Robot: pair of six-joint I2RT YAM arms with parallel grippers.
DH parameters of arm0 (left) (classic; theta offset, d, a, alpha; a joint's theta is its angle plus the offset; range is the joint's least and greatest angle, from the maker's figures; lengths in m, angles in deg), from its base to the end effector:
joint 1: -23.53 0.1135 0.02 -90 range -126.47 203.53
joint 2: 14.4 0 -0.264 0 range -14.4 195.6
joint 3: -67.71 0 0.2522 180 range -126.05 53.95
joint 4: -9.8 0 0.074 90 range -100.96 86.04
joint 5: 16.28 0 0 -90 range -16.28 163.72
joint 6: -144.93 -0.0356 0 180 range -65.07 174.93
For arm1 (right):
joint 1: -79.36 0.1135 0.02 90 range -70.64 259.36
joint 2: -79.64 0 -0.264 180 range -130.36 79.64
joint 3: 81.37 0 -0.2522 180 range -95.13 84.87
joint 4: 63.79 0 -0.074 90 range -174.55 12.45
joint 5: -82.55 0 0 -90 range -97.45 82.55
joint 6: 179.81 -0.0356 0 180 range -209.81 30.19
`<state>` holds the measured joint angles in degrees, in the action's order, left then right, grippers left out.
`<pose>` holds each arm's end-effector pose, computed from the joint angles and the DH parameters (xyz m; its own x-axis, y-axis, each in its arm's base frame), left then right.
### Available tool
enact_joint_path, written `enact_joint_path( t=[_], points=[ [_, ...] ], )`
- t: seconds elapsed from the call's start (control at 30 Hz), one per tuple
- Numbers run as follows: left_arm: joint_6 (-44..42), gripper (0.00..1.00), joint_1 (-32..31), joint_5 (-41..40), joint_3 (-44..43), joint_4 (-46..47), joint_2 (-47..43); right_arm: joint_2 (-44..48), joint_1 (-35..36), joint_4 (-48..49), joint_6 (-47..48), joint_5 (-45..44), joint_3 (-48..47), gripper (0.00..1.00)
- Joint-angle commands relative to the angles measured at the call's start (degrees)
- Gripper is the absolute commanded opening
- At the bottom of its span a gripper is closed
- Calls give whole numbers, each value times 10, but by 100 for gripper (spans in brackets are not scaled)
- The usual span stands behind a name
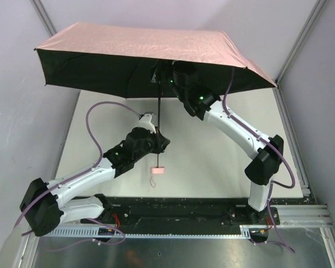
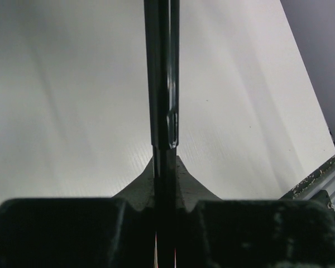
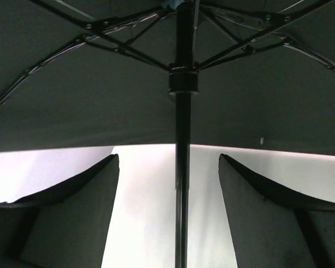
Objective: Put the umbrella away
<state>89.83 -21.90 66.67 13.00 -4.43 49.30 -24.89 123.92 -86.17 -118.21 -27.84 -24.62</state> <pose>0.1804 -0.1769 0.2677 -0.5861 -0.2141 -0.7814 0.3566 0.7978 -0.4861 0.3167 0.2944 0.4431 -0.2350 0.3943 -0.8884 -0.3390 0.8234 0.4551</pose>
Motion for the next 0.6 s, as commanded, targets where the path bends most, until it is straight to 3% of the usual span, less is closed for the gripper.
enact_joint_path(
  t=[0.0, 0.2, 0.57],
  points=[
    [-23, 0, -6, -18, -34, 40, 13, -50, 14, -13, 76, -113, -62, 71],
    [-25, 0, -9, -13, -33, 40, 14, -132, 23, -25, 147, -184, -187, 64],
    [-18, 0, -15, -38, -5, 36, -20, -182, 25, 64, 242, -226, -256, 55]
  ],
)
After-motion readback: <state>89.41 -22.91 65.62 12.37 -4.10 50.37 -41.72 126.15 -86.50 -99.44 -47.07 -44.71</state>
